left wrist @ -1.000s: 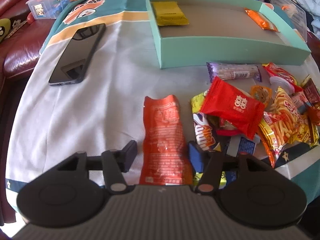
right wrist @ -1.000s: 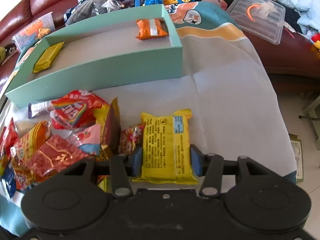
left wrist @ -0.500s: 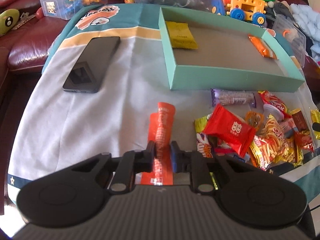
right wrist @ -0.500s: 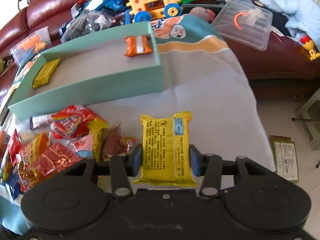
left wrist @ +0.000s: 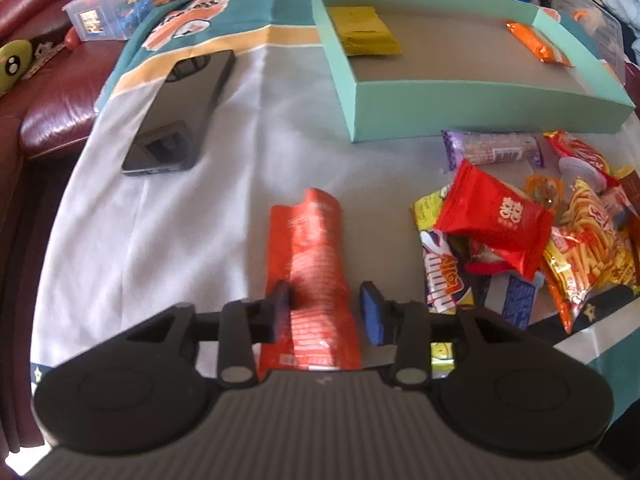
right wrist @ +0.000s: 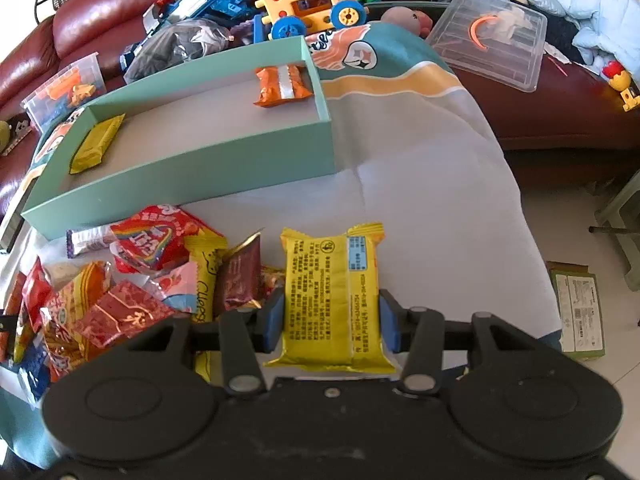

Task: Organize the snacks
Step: 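Grasp the red wrapper with left gripper while right grasps yellow biscuit pack, then place both held snacks into the teal tray and open both grippers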

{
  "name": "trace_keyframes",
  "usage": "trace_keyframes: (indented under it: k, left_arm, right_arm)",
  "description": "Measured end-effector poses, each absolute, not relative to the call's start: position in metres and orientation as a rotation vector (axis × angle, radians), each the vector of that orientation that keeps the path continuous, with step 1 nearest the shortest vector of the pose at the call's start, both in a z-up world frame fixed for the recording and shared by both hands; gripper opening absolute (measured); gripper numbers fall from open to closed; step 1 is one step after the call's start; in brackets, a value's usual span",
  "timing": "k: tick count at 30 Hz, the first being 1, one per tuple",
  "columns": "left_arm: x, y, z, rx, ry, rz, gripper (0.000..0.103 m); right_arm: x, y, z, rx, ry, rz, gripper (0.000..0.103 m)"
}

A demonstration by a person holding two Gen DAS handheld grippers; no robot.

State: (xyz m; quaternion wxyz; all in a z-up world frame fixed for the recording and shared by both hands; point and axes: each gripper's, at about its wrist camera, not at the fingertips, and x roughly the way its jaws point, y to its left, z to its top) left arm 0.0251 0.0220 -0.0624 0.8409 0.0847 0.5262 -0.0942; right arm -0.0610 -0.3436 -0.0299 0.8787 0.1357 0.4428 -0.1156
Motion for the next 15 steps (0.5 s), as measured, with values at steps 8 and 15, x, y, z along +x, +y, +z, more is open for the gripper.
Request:
trace_keyframes:
  k: [8, 15]
  left_arm:
    - [0.029, 0.061, -0.054, -0.023, 1.105, -0.162, 0.012]
    - [0.031, 0.054, -0.008, -0.044, 1.009, -0.218, 0.012]
  right_arm:
    - [-0.061, -0.341, -0.028, 0.285, 0.915, -0.246, 0.047]
    - [-0.057, -0.339, -0.010, 0.289, 0.856, -0.225, 0.047]
